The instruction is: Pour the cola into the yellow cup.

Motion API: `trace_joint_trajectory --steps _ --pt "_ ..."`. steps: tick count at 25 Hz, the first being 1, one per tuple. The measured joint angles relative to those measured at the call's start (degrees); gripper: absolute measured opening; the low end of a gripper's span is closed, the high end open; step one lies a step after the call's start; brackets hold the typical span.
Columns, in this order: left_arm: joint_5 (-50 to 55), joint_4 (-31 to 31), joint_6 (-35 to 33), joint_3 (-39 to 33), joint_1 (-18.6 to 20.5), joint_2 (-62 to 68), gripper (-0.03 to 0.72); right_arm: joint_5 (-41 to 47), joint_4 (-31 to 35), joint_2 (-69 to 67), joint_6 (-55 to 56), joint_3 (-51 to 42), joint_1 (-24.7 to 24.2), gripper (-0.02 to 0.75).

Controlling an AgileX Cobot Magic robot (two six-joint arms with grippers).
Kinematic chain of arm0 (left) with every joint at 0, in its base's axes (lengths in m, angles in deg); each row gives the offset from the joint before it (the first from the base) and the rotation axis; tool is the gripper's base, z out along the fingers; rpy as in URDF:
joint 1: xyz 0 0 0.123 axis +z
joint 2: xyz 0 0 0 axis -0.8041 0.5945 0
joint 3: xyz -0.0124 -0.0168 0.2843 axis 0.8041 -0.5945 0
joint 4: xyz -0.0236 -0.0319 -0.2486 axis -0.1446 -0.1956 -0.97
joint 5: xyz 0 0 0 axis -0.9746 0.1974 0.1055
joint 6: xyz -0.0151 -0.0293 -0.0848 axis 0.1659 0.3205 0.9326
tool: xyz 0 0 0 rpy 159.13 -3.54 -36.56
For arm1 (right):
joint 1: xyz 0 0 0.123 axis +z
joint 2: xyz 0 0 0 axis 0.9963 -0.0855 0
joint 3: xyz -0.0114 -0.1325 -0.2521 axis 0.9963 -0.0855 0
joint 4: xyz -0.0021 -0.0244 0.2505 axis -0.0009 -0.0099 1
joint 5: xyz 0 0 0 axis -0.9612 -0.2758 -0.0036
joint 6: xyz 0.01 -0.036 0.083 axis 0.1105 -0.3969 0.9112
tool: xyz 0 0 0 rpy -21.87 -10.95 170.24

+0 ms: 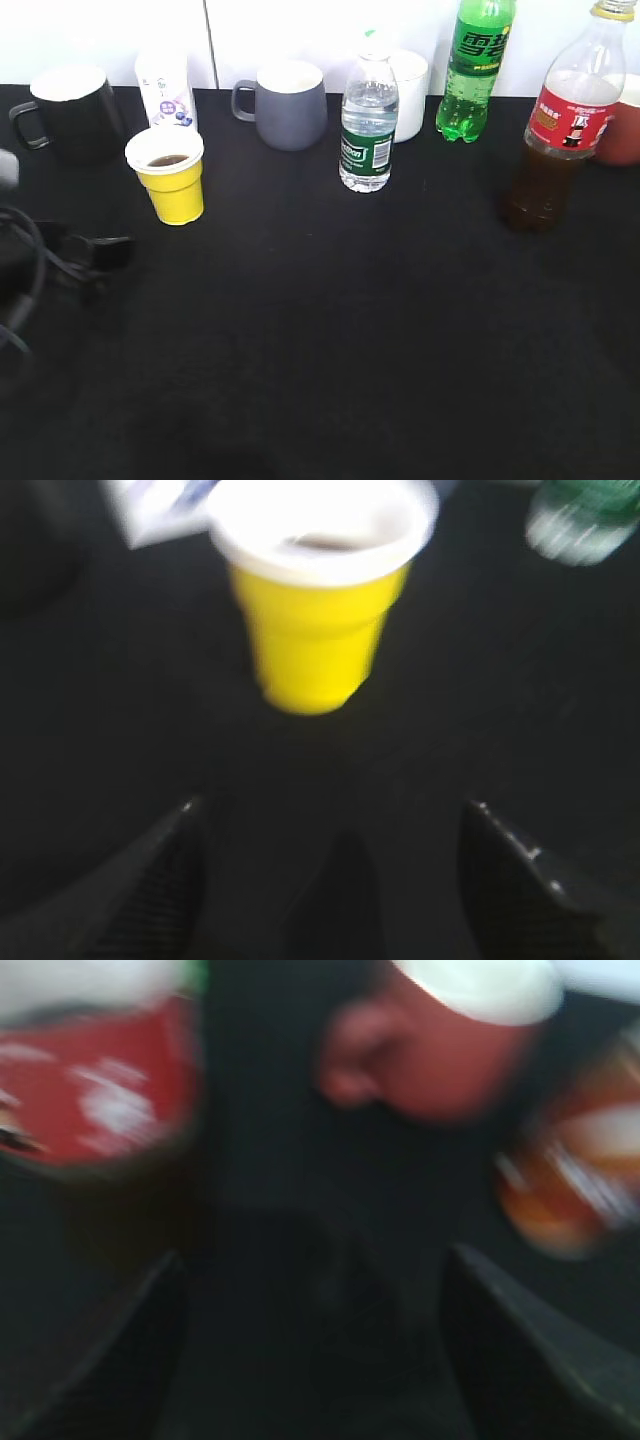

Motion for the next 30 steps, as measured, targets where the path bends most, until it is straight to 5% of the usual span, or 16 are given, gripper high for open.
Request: trace_joint_trajectory --steps 2,9,13,17,22,24,30 --pt "16.4 -0.4 0.8 4.5 -0.5 -6.1 0.587 6.0 4.9 3.5 0.4 0.0 0.7 0.595" --pt "53.7 -4.6 1.0 15.6 -12.0 -31.6 0.553 30.1 12.2 21.6 -8.3 7.3 18.0 0.595" --pt "74.1 -5.1 -3.1 15.8 -12.4 -51.8 0.552 44.6 27.8 44.9 -21.0 7.7 19.0 0.595" --pt "89.1 -6.2 -6.1 15.8 -12.4 -68.8 0.552 63.5 29.3 63.9 -23.0 7.7 19.1 0.595" --pt "92.0 -6.2 -6.4 13.1 -12.4 -77.3 0.552 66.8 25.8 71.2 -22.8 -1.2 19.1 0.594" --pt "90.3 -6.2 -6.4 12.6 -12.4 -77.3 0.552 59.8 24.6 71.3 -19.7 -3.4 19.1 0.590" --pt "85.6 -7.2 -6.8 10.4 -12.4 -77.3 0.550 58.3 24.5 71.3 -18.8 -3.8 19.1 0.587"
